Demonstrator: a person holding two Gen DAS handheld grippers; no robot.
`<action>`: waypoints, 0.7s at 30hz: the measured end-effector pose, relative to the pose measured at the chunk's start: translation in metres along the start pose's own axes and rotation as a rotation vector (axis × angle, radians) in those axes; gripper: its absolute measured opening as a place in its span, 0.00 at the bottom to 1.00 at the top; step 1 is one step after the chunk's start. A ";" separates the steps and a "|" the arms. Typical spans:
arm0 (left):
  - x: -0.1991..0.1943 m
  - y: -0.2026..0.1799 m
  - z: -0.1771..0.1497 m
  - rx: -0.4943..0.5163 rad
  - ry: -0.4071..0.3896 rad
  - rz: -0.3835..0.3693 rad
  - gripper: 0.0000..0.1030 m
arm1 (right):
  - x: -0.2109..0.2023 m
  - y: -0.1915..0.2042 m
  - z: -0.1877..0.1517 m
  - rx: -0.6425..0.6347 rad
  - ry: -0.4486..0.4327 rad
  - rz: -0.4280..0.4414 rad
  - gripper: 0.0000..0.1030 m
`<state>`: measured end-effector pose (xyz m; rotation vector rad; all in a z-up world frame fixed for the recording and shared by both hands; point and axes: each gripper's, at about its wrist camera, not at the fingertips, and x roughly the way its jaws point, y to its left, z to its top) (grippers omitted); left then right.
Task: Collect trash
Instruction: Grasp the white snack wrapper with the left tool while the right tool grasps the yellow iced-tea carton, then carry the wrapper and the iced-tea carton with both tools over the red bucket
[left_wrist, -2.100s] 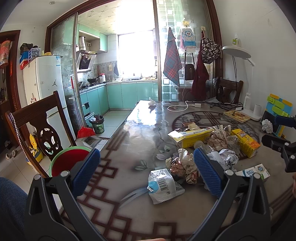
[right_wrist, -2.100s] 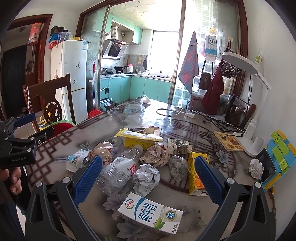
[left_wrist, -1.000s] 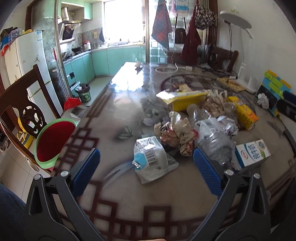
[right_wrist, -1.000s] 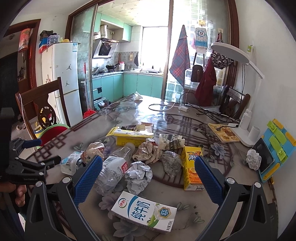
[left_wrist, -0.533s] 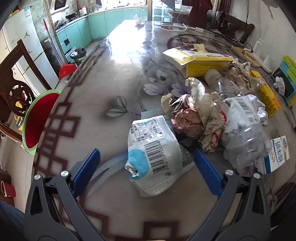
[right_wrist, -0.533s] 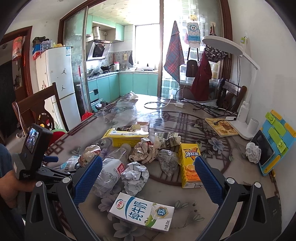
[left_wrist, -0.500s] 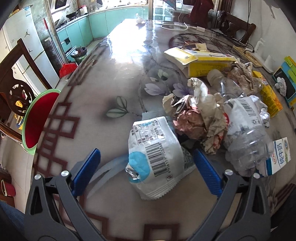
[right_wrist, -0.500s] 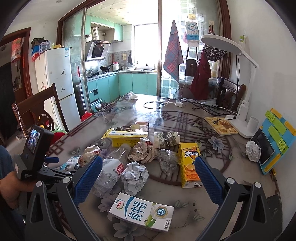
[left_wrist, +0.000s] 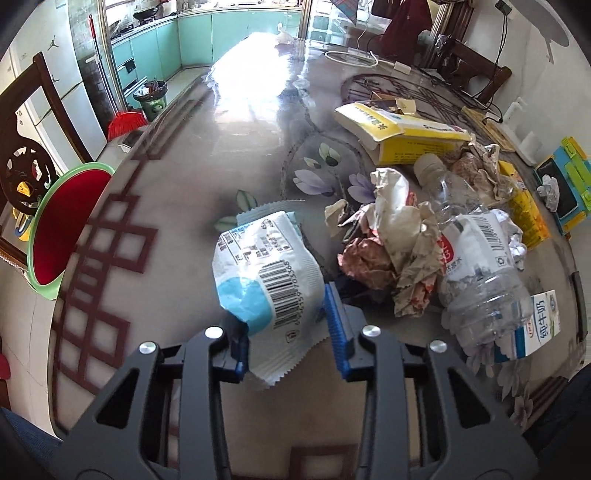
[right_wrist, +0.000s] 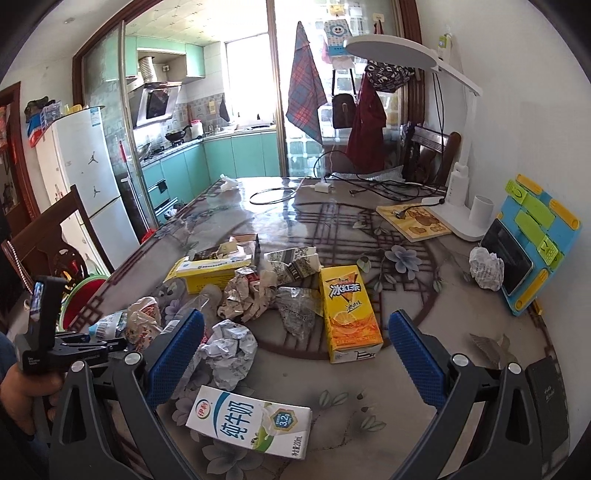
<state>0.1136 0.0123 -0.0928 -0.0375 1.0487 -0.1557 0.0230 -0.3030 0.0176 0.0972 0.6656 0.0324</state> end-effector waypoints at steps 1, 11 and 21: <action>-0.004 0.000 0.002 -0.004 -0.007 -0.004 0.26 | 0.007 -0.005 0.001 0.013 0.025 -0.001 0.94; -0.051 0.001 0.005 0.044 -0.119 -0.045 0.14 | 0.096 0.007 0.007 -0.286 0.204 -0.140 0.94; -0.069 0.017 0.006 0.030 -0.169 -0.080 0.14 | 0.164 -0.039 0.001 -0.207 0.455 -0.103 0.75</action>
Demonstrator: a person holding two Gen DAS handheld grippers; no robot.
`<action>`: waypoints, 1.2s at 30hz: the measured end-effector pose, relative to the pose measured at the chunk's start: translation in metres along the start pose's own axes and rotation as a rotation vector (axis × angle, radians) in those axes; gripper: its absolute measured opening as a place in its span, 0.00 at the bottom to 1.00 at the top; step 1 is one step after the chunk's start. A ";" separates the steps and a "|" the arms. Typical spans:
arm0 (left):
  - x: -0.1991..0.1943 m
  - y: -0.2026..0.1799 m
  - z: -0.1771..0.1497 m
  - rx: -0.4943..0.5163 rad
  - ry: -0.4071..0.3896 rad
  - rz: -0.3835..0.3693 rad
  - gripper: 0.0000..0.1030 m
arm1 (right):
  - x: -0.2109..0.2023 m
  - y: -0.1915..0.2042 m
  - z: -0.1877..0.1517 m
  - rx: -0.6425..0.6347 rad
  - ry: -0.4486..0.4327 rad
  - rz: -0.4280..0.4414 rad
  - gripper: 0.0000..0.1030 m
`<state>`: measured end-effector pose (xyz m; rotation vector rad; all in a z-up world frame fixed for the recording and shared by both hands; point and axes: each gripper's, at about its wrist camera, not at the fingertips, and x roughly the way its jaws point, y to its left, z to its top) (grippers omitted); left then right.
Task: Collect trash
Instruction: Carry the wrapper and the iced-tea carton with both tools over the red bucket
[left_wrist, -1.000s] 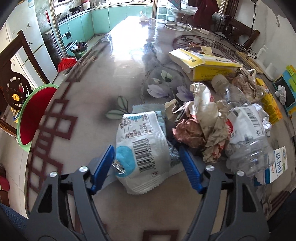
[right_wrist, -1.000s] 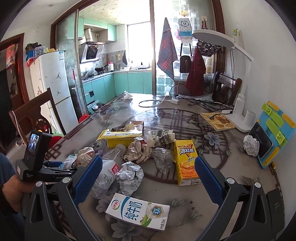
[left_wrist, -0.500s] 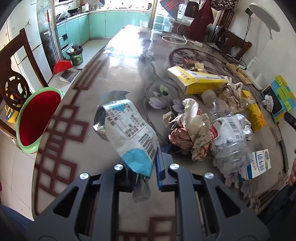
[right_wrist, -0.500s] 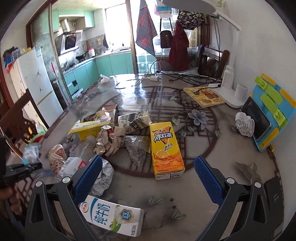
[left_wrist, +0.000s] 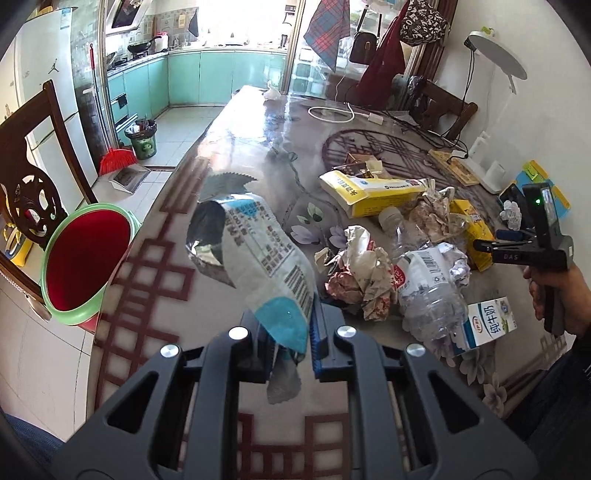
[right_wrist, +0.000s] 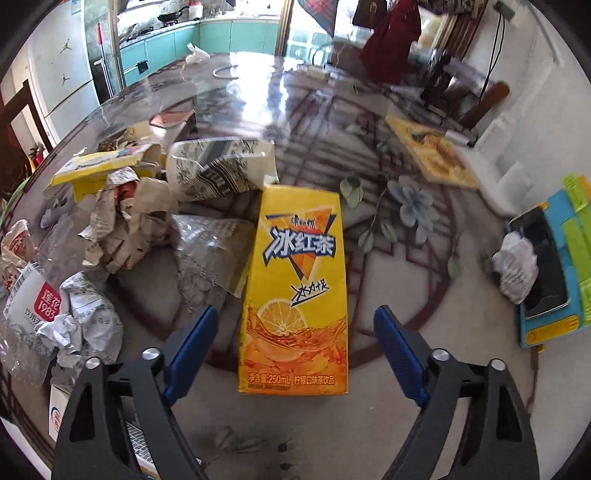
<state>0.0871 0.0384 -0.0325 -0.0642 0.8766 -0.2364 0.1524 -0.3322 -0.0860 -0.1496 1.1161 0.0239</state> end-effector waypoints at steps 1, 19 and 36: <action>0.000 0.001 -0.001 0.001 -0.003 -0.001 0.14 | 0.003 -0.001 -0.001 0.004 0.013 0.009 0.70; -0.029 0.018 0.019 0.006 -0.094 0.021 0.14 | -0.064 0.019 -0.008 0.023 -0.141 -0.079 0.57; -0.079 0.173 0.082 -0.100 -0.180 0.225 0.14 | -0.135 0.200 0.071 -0.168 -0.324 0.218 0.57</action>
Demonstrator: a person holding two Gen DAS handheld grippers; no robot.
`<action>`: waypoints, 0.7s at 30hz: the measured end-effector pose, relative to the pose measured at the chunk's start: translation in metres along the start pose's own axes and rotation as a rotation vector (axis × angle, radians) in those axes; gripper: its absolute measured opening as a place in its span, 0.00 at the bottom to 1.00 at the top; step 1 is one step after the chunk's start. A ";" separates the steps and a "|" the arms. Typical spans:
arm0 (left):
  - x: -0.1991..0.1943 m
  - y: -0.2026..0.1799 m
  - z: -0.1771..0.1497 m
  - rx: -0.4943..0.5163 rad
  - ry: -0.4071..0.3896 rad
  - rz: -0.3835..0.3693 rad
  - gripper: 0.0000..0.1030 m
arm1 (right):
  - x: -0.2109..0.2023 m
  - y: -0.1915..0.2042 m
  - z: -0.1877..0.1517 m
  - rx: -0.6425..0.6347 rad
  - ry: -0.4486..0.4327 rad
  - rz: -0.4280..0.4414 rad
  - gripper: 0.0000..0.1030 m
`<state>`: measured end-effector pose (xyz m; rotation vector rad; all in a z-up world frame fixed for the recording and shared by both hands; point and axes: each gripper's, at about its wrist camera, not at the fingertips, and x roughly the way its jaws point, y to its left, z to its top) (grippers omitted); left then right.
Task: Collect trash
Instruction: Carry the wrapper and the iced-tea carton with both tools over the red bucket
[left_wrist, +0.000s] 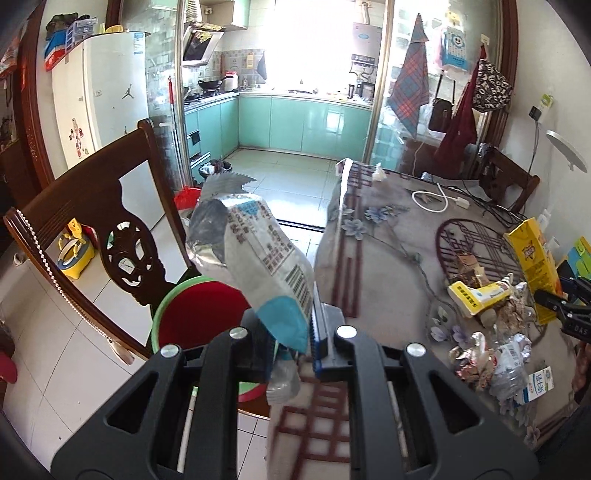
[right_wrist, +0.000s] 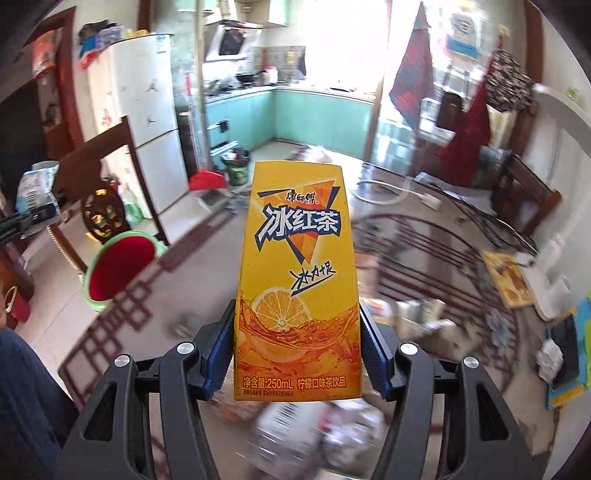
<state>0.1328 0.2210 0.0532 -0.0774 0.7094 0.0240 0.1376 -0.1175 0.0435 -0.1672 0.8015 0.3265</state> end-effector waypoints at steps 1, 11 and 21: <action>0.004 0.010 0.002 -0.009 0.006 0.010 0.14 | 0.006 0.011 0.005 -0.010 0.000 0.018 0.57; 0.062 0.083 0.014 -0.108 0.108 0.066 0.14 | 0.059 0.096 0.045 -0.067 0.006 0.127 0.57; 0.133 0.107 -0.016 -0.160 0.260 0.051 0.24 | 0.105 0.131 0.074 -0.114 0.034 0.147 0.57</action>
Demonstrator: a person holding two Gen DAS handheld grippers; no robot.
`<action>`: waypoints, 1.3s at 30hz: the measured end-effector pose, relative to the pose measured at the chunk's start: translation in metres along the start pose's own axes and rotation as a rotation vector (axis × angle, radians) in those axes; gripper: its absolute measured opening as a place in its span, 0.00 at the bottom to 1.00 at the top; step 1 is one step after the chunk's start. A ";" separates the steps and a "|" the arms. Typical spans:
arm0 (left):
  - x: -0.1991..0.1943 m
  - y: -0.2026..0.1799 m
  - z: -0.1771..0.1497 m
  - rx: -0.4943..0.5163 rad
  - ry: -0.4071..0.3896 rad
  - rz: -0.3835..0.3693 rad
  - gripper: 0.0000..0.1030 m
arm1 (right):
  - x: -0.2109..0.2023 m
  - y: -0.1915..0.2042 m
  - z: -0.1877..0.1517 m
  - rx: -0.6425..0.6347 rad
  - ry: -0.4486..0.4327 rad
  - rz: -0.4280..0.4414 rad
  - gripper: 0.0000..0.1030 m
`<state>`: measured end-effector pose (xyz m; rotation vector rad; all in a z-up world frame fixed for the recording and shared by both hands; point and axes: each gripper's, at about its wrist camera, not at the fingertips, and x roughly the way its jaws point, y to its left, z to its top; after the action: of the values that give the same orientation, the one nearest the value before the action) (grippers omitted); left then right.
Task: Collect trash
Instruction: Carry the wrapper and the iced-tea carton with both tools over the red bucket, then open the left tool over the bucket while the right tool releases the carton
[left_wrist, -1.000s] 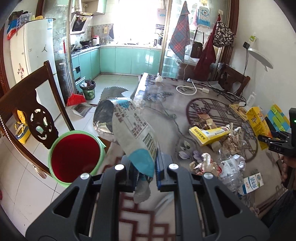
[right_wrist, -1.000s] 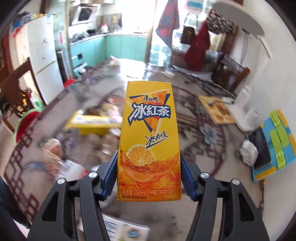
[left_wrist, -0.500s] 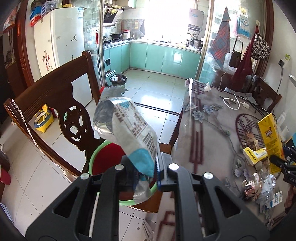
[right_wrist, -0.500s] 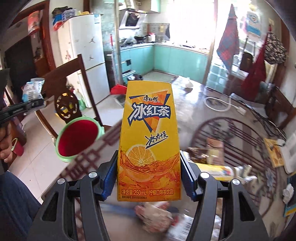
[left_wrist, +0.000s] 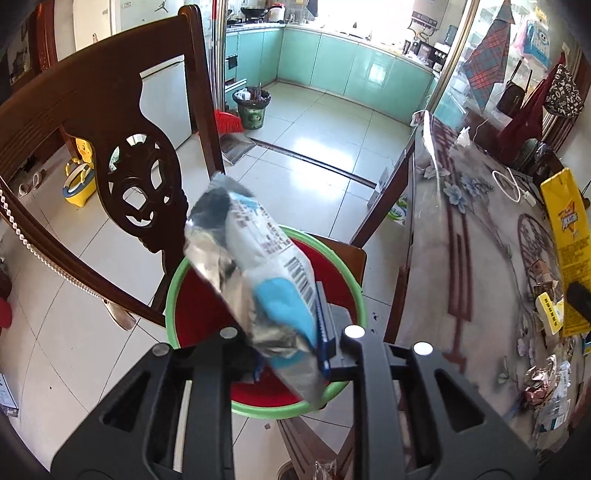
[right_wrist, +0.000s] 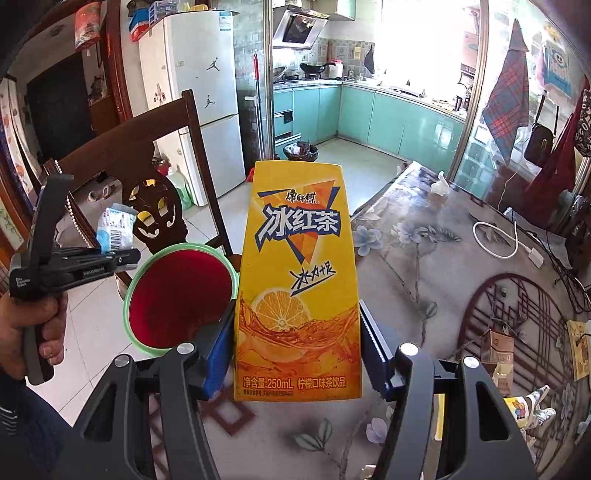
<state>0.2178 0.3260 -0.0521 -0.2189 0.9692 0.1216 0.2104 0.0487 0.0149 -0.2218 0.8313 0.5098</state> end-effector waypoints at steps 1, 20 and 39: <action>0.003 0.001 0.000 -0.005 0.006 0.003 0.31 | 0.005 0.003 0.003 -0.005 0.001 0.002 0.57; -0.105 0.067 0.007 -0.184 -0.282 0.104 0.90 | 0.075 0.113 0.033 -0.123 0.043 0.188 0.57; -0.135 0.086 0.010 -0.249 -0.348 0.091 0.91 | 0.114 0.176 0.036 -0.222 0.079 0.191 0.78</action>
<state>0.1328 0.4116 0.0543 -0.3689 0.6156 0.3534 0.2070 0.2528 -0.0453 -0.3712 0.8773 0.7780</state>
